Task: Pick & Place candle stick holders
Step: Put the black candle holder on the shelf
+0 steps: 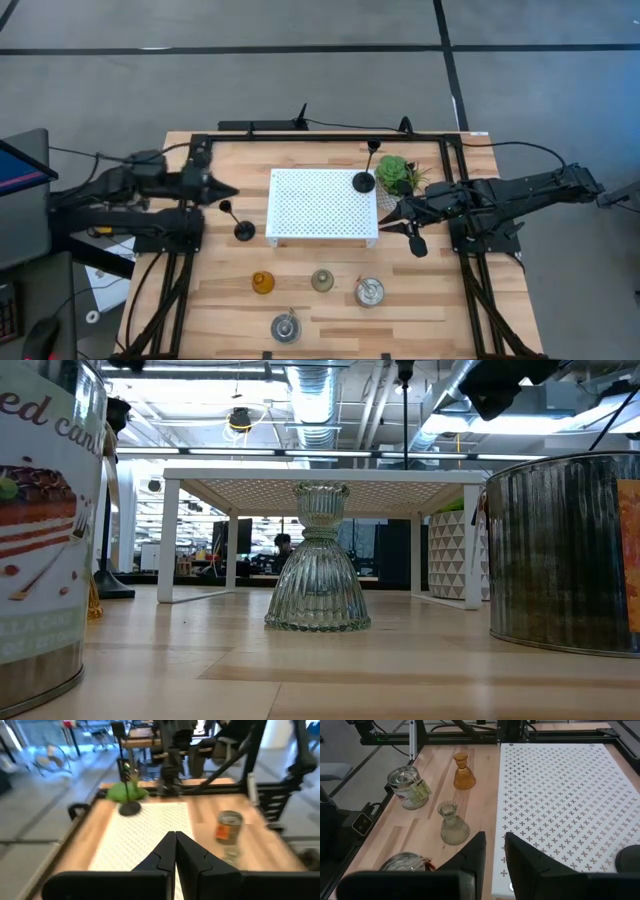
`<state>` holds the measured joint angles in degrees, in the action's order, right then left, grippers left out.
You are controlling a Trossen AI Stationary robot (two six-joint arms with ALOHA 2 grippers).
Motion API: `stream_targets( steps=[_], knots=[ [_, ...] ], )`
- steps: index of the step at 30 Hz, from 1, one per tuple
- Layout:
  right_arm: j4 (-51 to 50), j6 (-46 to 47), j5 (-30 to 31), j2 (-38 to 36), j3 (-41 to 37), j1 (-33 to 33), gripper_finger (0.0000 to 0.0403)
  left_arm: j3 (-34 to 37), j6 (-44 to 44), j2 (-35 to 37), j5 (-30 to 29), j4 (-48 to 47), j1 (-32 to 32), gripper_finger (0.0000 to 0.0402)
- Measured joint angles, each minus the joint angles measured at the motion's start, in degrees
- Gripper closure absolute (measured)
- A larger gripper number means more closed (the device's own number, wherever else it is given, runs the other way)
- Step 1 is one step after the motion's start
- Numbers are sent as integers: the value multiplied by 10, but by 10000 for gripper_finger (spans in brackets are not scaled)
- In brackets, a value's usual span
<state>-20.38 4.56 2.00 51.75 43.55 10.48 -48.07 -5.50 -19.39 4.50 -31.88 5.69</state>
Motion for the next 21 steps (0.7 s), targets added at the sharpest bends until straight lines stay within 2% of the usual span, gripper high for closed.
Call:
stream_targets(
  steps=[6, 9, 13, 21],
  knots=[
    [1, 0, 0, 0, 0, 0, 338, -1, 112, 53, 0, -84, 0, 394],
    [1, 0, 0, 0, 0, 0, 338, 0, 122, 64, 26, -123, 0, 394],
    [3, 6, 0, 0, 0, 0, 338, -1, 122, 58, 64, -175, 0, 394],
    [3, 15, 0, 0, 0, 0, 338, 0, 174, 12, 85, -274, 0, 394]
  ],
)
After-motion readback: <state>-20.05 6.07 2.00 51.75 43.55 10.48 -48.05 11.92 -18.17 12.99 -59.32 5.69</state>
